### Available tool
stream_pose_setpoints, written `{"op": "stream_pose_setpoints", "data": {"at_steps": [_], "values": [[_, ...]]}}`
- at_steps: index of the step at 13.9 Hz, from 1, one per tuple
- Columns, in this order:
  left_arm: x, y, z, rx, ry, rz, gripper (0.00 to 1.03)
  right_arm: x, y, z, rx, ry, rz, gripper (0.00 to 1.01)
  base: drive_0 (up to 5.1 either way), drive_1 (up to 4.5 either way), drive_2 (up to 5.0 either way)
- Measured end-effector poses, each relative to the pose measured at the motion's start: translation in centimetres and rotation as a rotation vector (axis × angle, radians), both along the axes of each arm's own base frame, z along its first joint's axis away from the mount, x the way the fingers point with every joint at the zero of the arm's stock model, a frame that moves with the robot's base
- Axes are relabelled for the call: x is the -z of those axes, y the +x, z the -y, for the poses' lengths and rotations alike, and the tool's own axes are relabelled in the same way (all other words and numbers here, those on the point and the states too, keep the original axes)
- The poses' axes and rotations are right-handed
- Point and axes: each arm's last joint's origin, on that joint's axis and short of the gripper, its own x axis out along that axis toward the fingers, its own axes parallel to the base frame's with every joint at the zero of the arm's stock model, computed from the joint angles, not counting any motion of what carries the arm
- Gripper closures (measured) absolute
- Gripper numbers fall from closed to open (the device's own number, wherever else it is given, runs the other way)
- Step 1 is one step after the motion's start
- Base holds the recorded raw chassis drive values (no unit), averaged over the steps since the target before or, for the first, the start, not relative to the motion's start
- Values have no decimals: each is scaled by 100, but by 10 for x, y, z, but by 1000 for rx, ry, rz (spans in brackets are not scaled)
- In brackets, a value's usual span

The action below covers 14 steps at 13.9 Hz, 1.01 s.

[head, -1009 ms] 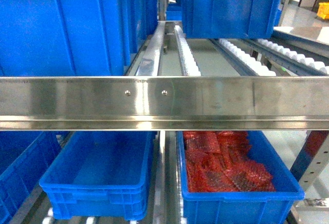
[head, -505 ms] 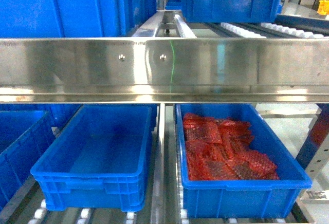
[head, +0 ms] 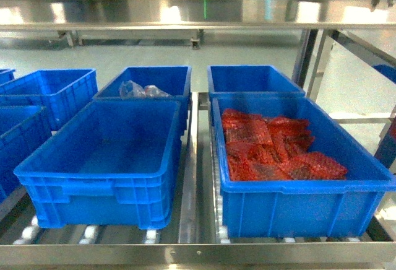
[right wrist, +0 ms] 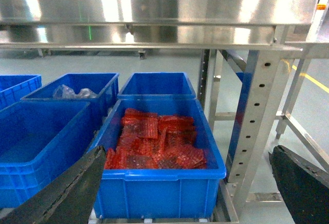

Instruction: Pick blue part to blue bin on bottom shelf

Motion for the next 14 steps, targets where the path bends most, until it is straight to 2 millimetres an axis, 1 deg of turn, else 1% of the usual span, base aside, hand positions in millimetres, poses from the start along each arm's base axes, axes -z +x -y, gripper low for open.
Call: {"op": "stream_pose_setpoints", "data": {"at_steps": [14], "values": [[1,0,0,0,1,-3,60,0,0,0,0,0,-2,3,0,0,0]]}}
